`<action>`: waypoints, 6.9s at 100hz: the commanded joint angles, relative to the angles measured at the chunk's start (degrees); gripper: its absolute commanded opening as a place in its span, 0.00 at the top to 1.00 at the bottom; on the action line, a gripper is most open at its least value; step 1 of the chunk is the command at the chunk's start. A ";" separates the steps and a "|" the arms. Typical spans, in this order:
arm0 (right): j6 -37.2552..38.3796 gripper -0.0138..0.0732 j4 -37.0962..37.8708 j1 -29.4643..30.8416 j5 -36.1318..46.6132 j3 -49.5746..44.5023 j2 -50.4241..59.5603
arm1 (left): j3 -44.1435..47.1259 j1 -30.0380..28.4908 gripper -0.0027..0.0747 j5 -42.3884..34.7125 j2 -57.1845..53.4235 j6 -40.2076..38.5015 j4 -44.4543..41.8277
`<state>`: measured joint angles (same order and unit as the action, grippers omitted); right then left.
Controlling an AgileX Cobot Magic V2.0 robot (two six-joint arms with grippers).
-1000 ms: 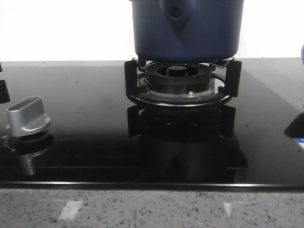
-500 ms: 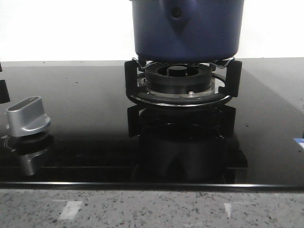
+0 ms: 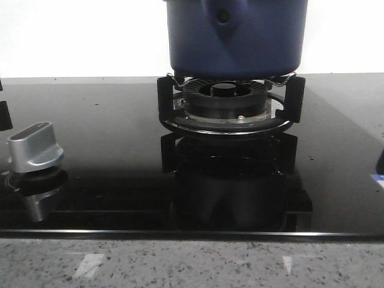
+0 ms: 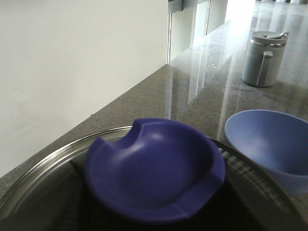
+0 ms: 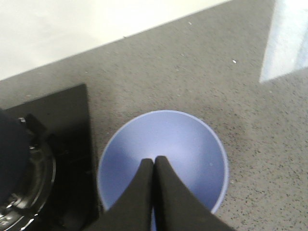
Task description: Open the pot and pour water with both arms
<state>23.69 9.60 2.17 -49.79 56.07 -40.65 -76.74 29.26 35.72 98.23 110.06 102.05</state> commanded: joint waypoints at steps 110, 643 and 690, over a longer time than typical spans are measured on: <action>-0.74 0.92 0.91 -1.53 4.02 2.03 2.58 | -3.80 0.43 0.26 0.34 -0.80 0.26 5.23; -8.67 0.93 0.99 4.67 34.24 -54.37 41.51 | 78.59 -29.68 0.99 -21.07 -100.02 -104.20 -91.75; -9.02 0.93 1.13 4.67 31.50 -58.24 42.34 | 78.59 -29.68 0.99 -21.07 -100.02 -104.20 -91.75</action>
<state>15.36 9.73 6.44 -19.34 -0.47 0.46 0.01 -0.32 18.28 -0.28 6.43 9.96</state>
